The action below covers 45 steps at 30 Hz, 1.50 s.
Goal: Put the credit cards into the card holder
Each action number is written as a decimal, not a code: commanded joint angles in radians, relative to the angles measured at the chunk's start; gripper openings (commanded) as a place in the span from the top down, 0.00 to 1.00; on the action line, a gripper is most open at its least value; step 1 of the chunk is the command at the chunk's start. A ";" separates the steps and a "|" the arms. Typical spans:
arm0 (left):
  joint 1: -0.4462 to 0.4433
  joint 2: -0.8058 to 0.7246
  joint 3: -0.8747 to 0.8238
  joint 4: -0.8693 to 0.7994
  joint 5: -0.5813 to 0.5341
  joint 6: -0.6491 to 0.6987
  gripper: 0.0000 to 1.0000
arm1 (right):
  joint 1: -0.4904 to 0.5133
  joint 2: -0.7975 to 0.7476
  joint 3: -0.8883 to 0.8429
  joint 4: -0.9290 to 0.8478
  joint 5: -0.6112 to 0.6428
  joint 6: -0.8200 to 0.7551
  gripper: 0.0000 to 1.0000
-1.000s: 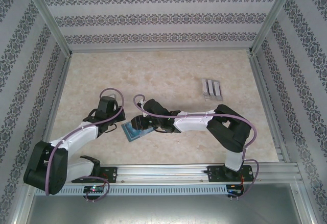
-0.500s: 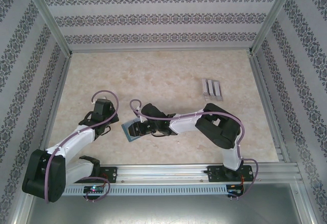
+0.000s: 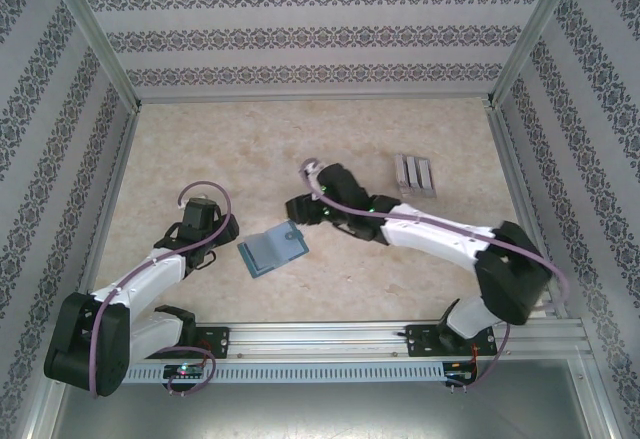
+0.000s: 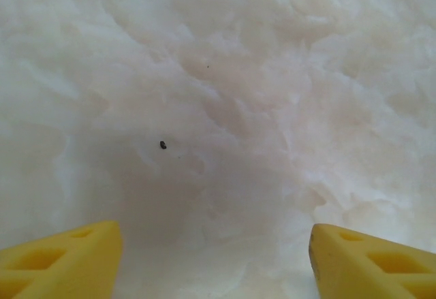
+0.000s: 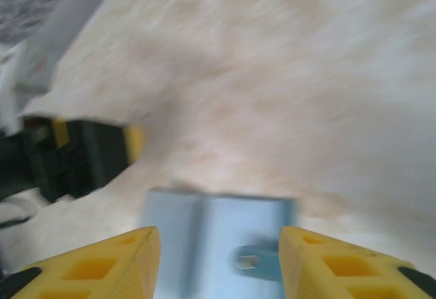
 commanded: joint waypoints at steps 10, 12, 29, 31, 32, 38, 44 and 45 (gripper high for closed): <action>0.010 -0.026 -0.006 0.048 0.067 0.042 0.22 | -0.413 -0.068 0.108 -0.426 0.387 -0.180 0.42; 0.010 -0.024 -0.007 0.047 0.061 0.044 0.22 | -0.487 -0.041 0.129 -0.452 0.387 -0.177 0.42; 0.010 0.050 0.012 0.066 0.080 0.039 0.21 | -0.683 0.193 0.327 -0.518 -0.033 -0.252 0.46; 0.009 0.057 0.018 0.067 0.089 0.042 0.21 | -0.642 0.228 0.363 -0.547 0.060 -0.258 0.49; 0.012 0.063 0.020 0.062 0.083 0.045 0.21 | -0.620 0.256 0.393 -0.582 0.145 -0.256 0.49; 0.011 0.078 0.030 0.058 0.095 0.047 0.21 | -0.557 0.361 0.473 -0.645 0.357 -0.276 0.39; 0.010 0.073 0.029 0.056 0.091 0.048 0.20 | -0.548 0.410 0.503 -0.697 0.535 -0.296 0.38; 0.010 0.072 0.029 0.055 0.086 0.051 0.20 | -0.545 0.405 0.503 -0.705 0.568 -0.291 0.39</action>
